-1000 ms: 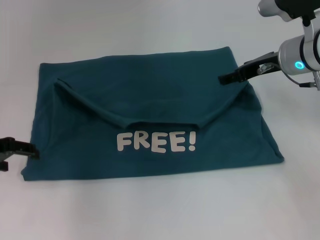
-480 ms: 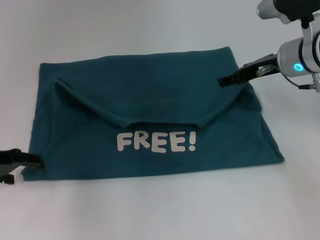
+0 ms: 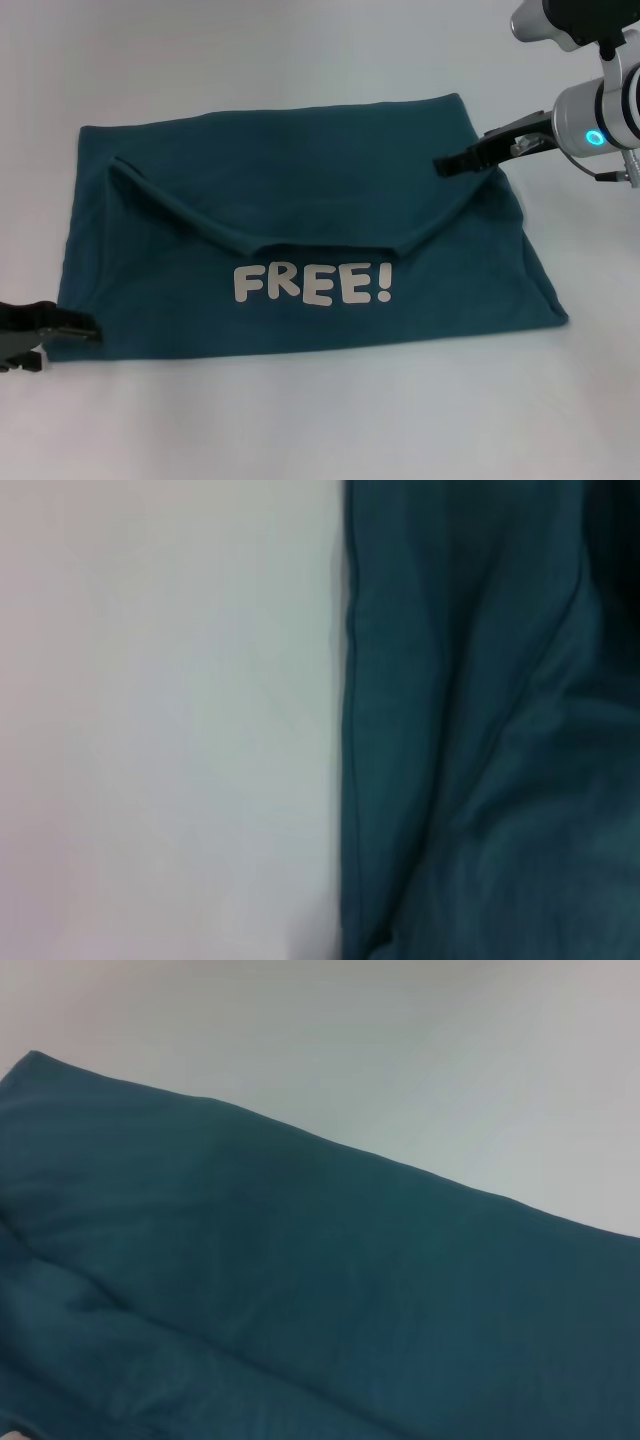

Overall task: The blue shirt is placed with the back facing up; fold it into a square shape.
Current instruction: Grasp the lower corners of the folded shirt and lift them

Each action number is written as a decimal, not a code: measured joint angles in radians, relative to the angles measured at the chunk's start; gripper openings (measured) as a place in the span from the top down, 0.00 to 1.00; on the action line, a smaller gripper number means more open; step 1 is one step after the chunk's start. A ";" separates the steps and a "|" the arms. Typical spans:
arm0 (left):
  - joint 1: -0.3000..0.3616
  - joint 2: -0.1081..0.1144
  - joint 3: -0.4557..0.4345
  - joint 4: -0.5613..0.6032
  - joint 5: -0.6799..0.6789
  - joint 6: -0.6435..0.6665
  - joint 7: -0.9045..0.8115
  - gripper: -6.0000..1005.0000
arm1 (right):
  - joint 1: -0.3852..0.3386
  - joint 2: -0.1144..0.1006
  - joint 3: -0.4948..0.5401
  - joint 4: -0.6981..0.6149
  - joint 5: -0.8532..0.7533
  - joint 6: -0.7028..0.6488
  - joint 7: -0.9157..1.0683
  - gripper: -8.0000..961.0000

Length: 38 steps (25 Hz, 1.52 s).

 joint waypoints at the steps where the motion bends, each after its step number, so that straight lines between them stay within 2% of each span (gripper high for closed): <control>1: -0.001 0.000 0.000 -0.004 0.000 -0.003 0.000 0.07 | -0.002 0.000 0.000 0.000 0.000 -0.001 0.000 0.03; 15: -0.027 -0.001 0.009 -0.054 0.001 -0.056 0.012 0.07 | -0.008 0.004 -0.004 -0.003 0.000 -0.002 -0.006 0.03; 20: -0.034 0.000 0.014 -0.063 -0.003 -0.068 0.021 0.14 | -0.009 0.006 -0.014 -0.002 0.000 0.000 -0.007 0.03; 31: -0.043 -0.001 0.027 -0.079 -0.006 -0.078 0.043 0.55 | -0.017 0.007 -0.011 -0.011 0.000 -0.011 0.001 0.03; 35: -0.046 -0.002 0.027 -0.079 -0.009 -0.070 0.061 0.68 | -0.034 0.004 -0.008 -0.045 -0.009 -0.058 0.043 0.03; 38: -0.047 -0.002 0.027 -0.075 -0.016 -0.062 0.081 0.78 | -0.049 0.000 -0.009 -0.093 -0.080 -0.135 0.133 0.03</control>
